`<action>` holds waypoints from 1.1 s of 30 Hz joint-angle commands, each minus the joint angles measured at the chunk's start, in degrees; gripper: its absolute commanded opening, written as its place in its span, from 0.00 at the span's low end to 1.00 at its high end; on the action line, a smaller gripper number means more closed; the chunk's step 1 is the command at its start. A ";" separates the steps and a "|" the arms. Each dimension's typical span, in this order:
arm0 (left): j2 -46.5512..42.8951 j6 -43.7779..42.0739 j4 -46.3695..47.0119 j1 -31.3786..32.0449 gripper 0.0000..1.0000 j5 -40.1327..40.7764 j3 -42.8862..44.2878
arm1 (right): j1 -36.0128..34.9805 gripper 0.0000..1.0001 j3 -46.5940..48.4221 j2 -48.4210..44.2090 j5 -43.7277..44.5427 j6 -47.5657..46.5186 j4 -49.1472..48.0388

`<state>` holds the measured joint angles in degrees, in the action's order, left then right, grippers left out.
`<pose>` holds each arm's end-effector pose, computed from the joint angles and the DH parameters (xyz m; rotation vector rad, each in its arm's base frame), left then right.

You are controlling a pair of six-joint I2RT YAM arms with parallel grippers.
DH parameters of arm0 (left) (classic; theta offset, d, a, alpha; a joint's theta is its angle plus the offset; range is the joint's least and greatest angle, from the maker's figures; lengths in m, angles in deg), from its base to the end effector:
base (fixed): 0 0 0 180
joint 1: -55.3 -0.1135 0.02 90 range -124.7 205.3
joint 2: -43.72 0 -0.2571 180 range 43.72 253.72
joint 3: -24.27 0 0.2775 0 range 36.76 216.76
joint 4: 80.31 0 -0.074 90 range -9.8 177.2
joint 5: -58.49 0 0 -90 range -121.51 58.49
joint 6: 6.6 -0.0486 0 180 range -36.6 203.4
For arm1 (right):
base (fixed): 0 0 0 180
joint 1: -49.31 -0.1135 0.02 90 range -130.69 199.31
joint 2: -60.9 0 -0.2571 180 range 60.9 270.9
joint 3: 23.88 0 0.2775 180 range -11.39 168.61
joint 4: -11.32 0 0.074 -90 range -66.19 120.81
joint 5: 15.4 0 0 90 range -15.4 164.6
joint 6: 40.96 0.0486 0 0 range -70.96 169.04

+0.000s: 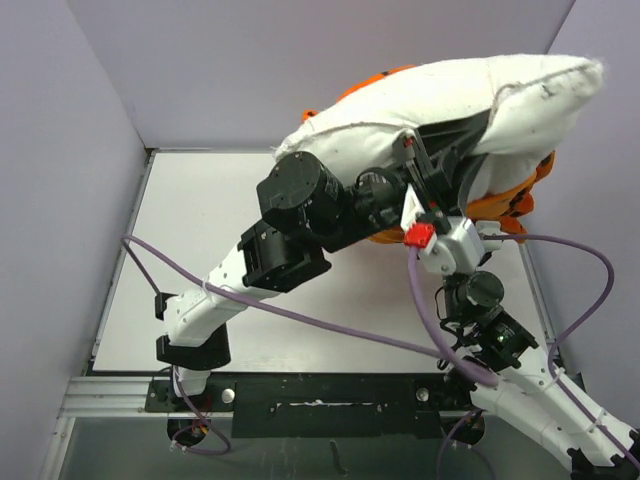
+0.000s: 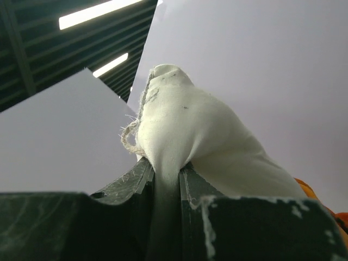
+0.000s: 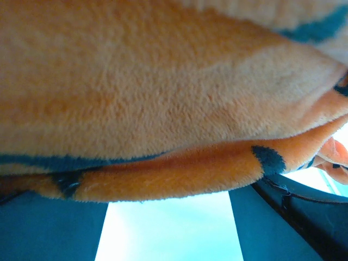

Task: Remove the pillowcase from the pillow

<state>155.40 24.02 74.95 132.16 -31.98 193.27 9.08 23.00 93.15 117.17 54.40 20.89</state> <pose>0.0833 -0.3586 0.6520 0.9362 0.3679 -0.2831 0.1590 0.0914 0.3305 0.1475 1.4992 0.0889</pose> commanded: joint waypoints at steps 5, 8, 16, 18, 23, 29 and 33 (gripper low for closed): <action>-1.70 -14.99 18.16 10.16 0.00 -9.39 5.05 | -0.13 0.81 1.46 -4.90 6.21 -2.12 -3.52; -2.05 -17.21 19.45 11.26 0.00 -8.93 4.84 | -0.13 0.81 2.16 -7.46 6.94 -2.92 -1.84; -5.08 -20.04 22.92 9.24 0.00 -1.97 3.13 | 0.18 0.82 10.14 -13.93 7.55 4.85 16.77; -6.39 -18.16 23.33 6.69 0.00 -0.60 2.37 | 0.51 0.82 11.39 -15.07 7.54 5.09 18.25; -10.31 -8.33 23.05 -5.11 0.00 6.60 0.99 | 2.04 0.81 13.70 -15.08 4.98 4.72 18.57; -26.70 18.45 22.38 -36.82 0.00 8.70 -26.77 | 3.20 0.81 11.65 -9.38 -0.07 5.93 18.33; -33.70 27.30 20.27 -50.35 0.00 2.83 -47.11 | 3.23 0.82 5.96 -2.16 -4.36 7.77 14.60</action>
<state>136.82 40.46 83.87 91.62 -27.20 155.69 11.90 33.43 84.17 117.91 60.08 39.80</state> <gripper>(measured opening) 0.137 0.817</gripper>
